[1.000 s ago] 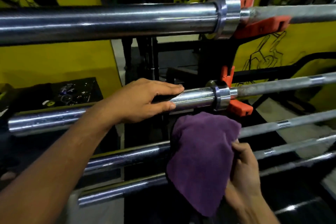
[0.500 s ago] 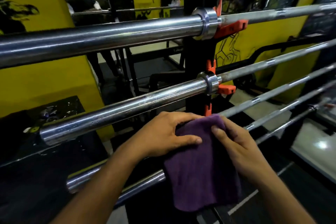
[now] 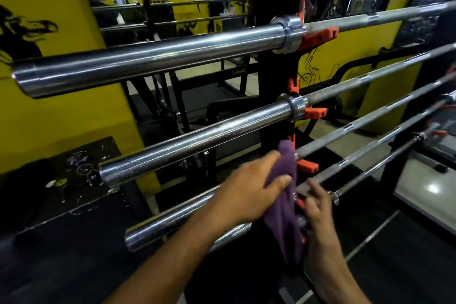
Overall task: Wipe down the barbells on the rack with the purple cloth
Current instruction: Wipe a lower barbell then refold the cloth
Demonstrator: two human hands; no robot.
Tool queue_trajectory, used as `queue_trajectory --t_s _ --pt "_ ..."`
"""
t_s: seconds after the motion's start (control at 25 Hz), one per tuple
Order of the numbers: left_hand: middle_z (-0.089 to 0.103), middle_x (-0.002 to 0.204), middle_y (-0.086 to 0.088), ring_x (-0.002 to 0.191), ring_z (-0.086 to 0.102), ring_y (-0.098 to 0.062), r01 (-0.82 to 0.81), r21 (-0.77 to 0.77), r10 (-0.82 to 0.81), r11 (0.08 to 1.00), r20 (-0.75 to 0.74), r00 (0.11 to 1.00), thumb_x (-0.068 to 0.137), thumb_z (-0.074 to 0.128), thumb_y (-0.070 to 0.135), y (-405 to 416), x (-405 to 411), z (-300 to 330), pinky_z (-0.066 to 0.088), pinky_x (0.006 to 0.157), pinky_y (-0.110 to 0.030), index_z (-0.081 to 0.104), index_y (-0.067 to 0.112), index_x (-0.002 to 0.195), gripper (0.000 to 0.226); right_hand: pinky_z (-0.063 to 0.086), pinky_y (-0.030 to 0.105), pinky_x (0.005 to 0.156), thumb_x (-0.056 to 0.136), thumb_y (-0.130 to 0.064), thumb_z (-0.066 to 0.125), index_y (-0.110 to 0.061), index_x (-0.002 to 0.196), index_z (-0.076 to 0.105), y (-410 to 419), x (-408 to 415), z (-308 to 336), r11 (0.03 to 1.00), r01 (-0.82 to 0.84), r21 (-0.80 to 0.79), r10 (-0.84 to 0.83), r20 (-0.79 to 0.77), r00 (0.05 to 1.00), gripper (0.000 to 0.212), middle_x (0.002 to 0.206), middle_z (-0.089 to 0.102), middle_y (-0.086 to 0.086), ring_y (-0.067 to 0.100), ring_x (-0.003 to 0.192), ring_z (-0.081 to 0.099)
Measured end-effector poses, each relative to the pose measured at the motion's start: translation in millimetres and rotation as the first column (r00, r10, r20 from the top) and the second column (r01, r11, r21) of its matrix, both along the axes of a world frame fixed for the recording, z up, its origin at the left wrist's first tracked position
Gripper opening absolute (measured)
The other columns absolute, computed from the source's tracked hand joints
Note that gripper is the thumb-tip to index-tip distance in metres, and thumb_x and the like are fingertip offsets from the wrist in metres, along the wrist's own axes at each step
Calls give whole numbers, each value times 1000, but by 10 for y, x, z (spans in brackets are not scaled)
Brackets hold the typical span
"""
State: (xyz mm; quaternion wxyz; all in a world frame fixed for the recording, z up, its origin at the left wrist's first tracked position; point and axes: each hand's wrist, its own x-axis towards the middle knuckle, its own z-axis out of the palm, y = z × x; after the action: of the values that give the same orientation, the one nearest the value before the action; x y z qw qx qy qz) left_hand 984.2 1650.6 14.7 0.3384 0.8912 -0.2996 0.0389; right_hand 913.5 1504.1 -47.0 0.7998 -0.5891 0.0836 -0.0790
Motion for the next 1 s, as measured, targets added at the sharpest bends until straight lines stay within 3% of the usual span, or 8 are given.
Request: queue_trajectory --t_s 0.08,0.24,0.48,0.6,0.64,0.72,0.8,1.0 --pt "61 115 1 103 59 -24 161 126 -164 979 15 986 97 53 44 -169 -171 -147 50 86 -42 49 26 119 29 50 45 102 75 -67 67 -22 130 67 129 -47 9 847 -41 531 142 -152 978 71 129 67 13 28 116 67" --pt "58 120 2 110 58 -18 311 134 -314 941 -1 950 97 52 49 -152 -204 -61 49 93 -43 52 28 131 40 53 49 99 87 -65 57 -7 121 72 56 -30 213 747 -14 665 162 -161 974 68 124 68 22 34 109 69" --pt "49 145 13 129 47 -4 -21 176 -55 984 415 908 102 34 52 766 109 481 45 106 -34 43 33 149 52 60 41 83 97 -54 44 -25 133 60 -67 319 652 882 6 471 -172 310 935 49 126 69 6 28 113 68" --pt "27 161 9 138 38 -11 -242 402 0 883 516 857 101 25 52 1302 288 459 43 101 -28 16 34 158 61 53 43 99 91 -61 56 -32 126 66 -89 871 728 977 200 -69 -100 685 722 47 122 67 -5 22 113 64" --pt "23 163 8 137 42 -14 -259 475 -30 841 520 854 102 32 47 1411 321 408 46 90 -25 15 33 159 61 44 47 110 92 -62 54 -20 131 64 -97 1158 690 874 303 -380 63 707 704 58 131 62 5 29 123 57" --pt "26 162 7 136 46 -17 -256 543 -80 800 519 851 94 61 25 1522 333 329 43 77 -18 24 30 157 73 21 46 122 95 -64 42 -17 143 53 -41 1689 596 342 456 -822 261 549 794 68 151 44 9 27 148 30" --pt "30 161 8 137 38 -10 -250 534 -73 807 511 856 84 68 10 1547 349 315 41 76 -15 33 28 155 81 19 53 119 92 -70 37 -25 134 58 21 1966 542 -11 496 -868 201 484 852 66 142 53 5 25 145 34" --pt "19 163 19 143 31 -6 -165 492 -96 854 462 882 96 53 27 1564 447 289 47 94 -21 29 35 155 64 42 39 82 86 -70 37 -18 101 67 -12 2246 913 -47 434 -900 333 396 856 62 92 70 10 32 90 66"
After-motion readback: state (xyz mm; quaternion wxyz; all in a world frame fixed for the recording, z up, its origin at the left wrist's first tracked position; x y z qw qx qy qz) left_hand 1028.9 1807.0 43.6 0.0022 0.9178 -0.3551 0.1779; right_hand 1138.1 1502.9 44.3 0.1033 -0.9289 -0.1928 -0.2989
